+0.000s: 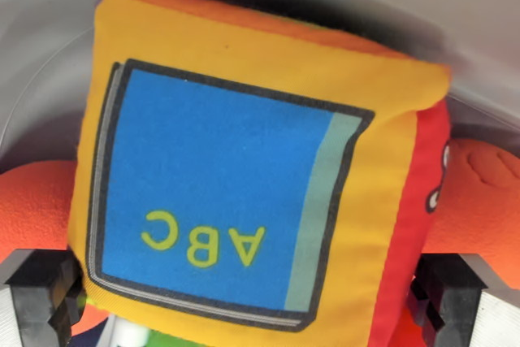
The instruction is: Pick an object from the bin
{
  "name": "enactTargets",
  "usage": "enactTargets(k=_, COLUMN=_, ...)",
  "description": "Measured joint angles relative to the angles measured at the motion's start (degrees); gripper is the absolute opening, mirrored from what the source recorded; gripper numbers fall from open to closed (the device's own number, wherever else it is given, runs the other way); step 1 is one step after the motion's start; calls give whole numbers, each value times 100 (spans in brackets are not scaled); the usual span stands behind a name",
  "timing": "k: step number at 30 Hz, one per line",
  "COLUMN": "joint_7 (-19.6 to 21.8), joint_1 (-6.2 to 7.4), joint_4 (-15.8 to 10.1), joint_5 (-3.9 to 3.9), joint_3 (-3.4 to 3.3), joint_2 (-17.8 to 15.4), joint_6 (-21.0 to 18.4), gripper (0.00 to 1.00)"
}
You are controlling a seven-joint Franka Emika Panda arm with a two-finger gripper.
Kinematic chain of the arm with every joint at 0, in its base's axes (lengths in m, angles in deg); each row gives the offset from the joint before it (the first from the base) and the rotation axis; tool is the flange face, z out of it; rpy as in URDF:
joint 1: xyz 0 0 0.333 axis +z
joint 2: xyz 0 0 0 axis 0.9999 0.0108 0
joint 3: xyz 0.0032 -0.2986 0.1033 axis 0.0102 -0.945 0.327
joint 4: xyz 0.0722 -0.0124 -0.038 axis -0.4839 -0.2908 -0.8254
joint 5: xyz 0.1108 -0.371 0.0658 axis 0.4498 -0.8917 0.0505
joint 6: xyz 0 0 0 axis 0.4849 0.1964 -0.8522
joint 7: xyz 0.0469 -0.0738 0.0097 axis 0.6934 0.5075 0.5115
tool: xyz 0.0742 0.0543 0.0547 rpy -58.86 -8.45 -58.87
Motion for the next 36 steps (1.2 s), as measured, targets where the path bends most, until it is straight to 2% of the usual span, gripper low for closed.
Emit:
enactTargets(k=7, joint_7=-8, joint_1=-10, joint_4=17, joint_5=16, joint_3=15, joint_2=58, joint_6=53, gripper=100)
enactTargets(k=8, joint_7=-9, joint_1=-11, joint_4=18, joint_5=17, joint_3=16, joint_2=60, joint_6=55, gripper=0)
enactTargets(k=36, joint_7=-13, joint_1=-25, joint_4=19, joint_5=19, joint_3=18, joint_2=76, joint_6=57, gripper=0)
